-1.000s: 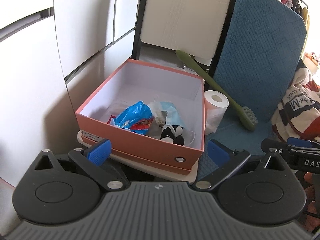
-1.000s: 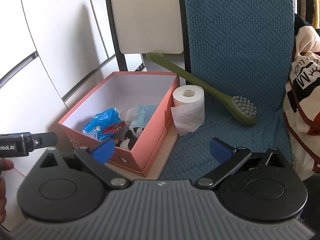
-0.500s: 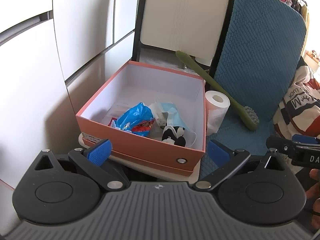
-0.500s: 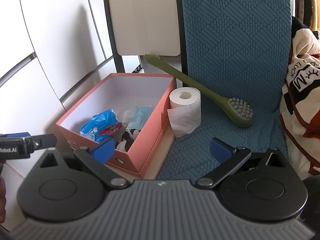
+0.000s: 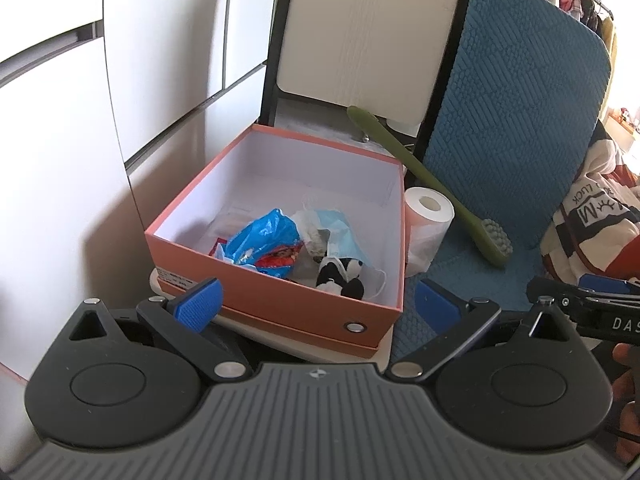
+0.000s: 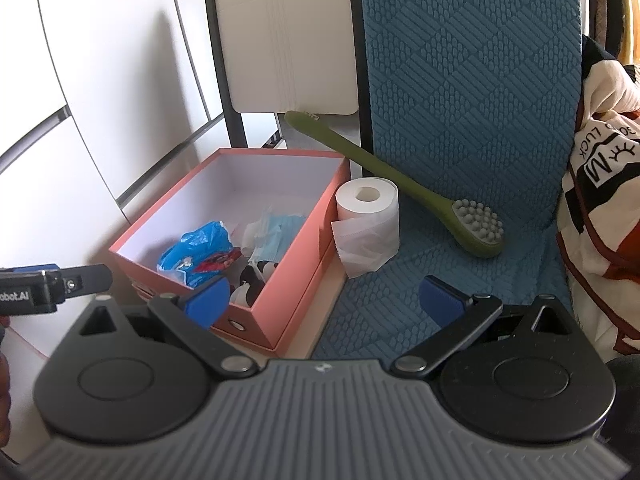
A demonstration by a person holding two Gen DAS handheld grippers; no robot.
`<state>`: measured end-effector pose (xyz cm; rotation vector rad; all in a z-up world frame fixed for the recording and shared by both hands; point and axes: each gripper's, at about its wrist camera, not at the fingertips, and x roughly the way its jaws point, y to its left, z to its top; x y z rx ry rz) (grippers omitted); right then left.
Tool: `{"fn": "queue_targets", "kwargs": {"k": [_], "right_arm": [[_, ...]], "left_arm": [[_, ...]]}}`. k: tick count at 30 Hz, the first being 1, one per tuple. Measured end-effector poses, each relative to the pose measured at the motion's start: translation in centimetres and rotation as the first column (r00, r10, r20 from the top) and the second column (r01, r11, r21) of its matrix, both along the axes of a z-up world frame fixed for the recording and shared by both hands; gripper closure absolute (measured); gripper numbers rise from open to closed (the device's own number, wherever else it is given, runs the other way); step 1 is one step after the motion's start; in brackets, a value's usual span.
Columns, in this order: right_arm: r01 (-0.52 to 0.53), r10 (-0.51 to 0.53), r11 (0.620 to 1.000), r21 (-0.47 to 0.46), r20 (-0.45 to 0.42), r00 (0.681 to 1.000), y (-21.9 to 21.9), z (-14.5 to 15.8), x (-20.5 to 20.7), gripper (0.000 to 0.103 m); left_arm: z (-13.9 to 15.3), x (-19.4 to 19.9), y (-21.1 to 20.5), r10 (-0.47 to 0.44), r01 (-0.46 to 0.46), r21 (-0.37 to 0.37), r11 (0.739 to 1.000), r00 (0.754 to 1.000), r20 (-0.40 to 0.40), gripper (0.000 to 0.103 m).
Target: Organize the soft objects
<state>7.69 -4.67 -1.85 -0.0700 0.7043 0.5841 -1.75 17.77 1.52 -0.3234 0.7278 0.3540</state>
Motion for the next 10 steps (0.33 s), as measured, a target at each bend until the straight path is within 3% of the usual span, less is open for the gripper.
{"fn": "queue_targets", "kwargs": {"k": [10], "right_arm": [[-0.007, 0.007, 1.0, 0.006, 0.008, 1.0, 0.15, 0.33, 0.03, 0.0]], "left_arm": [[0.18, -0.09, -0.16, -0.001, 0.001, -0.008, 1.0, 1.0, 0.009, 0.0]]}}
